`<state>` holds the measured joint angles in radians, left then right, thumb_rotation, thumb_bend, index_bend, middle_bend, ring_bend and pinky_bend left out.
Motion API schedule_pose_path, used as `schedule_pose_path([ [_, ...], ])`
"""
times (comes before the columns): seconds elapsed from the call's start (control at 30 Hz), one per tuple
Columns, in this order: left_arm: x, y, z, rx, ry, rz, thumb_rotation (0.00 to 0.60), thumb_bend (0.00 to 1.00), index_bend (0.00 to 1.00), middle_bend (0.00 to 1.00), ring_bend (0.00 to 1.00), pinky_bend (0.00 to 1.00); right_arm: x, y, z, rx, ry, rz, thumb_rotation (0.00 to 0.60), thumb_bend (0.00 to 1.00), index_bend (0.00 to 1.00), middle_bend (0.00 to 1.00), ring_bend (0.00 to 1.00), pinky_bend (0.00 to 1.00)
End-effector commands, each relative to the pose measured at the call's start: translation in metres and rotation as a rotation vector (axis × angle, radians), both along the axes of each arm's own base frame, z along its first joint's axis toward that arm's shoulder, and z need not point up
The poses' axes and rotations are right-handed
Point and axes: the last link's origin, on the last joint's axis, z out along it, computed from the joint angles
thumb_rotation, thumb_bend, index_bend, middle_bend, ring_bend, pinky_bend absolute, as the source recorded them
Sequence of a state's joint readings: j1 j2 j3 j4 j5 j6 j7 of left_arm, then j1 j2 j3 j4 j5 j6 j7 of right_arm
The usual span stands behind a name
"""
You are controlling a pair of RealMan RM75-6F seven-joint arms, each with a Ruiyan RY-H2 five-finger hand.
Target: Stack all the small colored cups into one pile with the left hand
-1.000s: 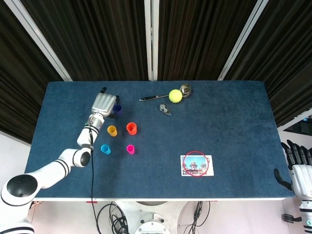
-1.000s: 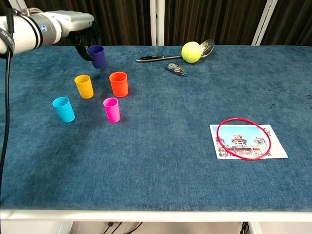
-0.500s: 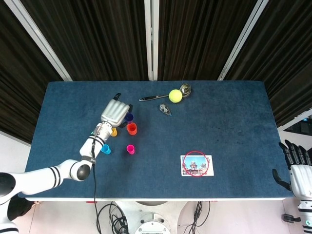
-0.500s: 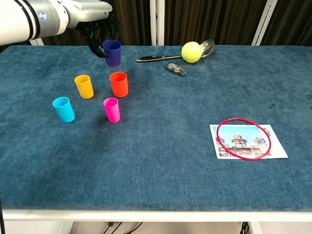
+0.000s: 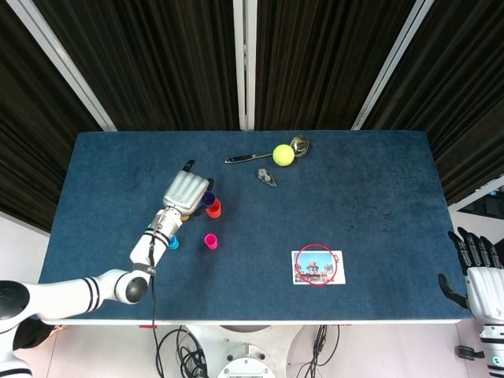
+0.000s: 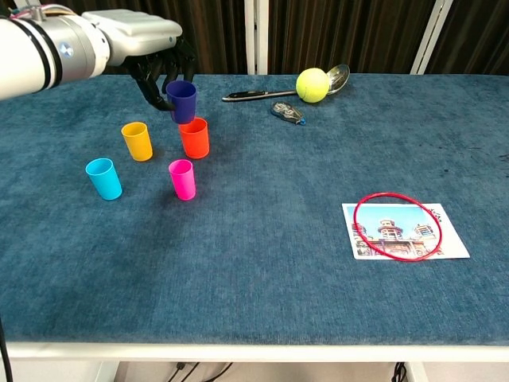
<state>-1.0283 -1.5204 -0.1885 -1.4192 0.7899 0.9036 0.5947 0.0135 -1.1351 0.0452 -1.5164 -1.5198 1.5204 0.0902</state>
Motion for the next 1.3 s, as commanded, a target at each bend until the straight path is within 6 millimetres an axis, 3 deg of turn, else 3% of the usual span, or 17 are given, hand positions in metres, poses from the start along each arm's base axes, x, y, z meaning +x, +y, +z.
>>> schedule_pose_path([
  [0.03,-0.001,0.001,-0.004,-0.003,-0.02,0.007,0.6,0.28,0.5,0.55,0.55,0.11,-0.001,-0.001,0.0,0.002,0.002,-0.004,0.6,0.33,0.0,0.0,0.0,0.0],
  [0.47,-0.012,0.004,-0.014,-0.031,-0.068,0.058,0.6,0.28,0.48,0.54,0.54,0.11,-0.003,-0.004,-0.002,0.008,-0.002,-0.016,0.6,0.33,0.0,0.0,0.0,0.0],
  [0.53,-0.012,0.003,-0.016,-0.038,-0.065,0.056,0.6,0.27,0.43,0.5,0.52,0.11,-0.004,-0.004,-0.002,0.01,-0.001,-0.017,0.6,0.33,0.0,0.0,0.0,0.0],
  [0.7,-0.01,0.002,-0.016,-0.069,-0.074,0.057,0.6,0.25,0.15,0.32,0.4,0.09,-0.005,-0.004,-0.001,0.007,-0.003,-0.021,0.6,0.33,0.0,0.0,0.0,0.0],
  [0.8,-0.009,0.001,-0.015,-0.072,-0.082,0.047,0.6,0.23,0.08,0.27,0.33,0.08,-0.006,-0.003,-0.001,0.007,-0.005,-0.023,0.6,0.33,0.0,0.0,0.0,0.0],
  [0.97,-0.011,0.002,-0.008,-0.048,-0.071,0.04,0.6,0.23,0.08,0.26,0.3,0.08,-0.006,-0.003,-0.001,0.008,-0.005,-0.021,0.6,0.33,0.0,0.0,0.0,0.0],
  [1.3,-0.035,-0.009,0.003,-0.043,0.016,0.16,0.6,0.19,0.15,0.26,0.24,0.07,-0.001,-0.005,0.002,-0.006,-0.009,-0.004,0.6,0.33,0.0,0.0,0.0,0.0],
])
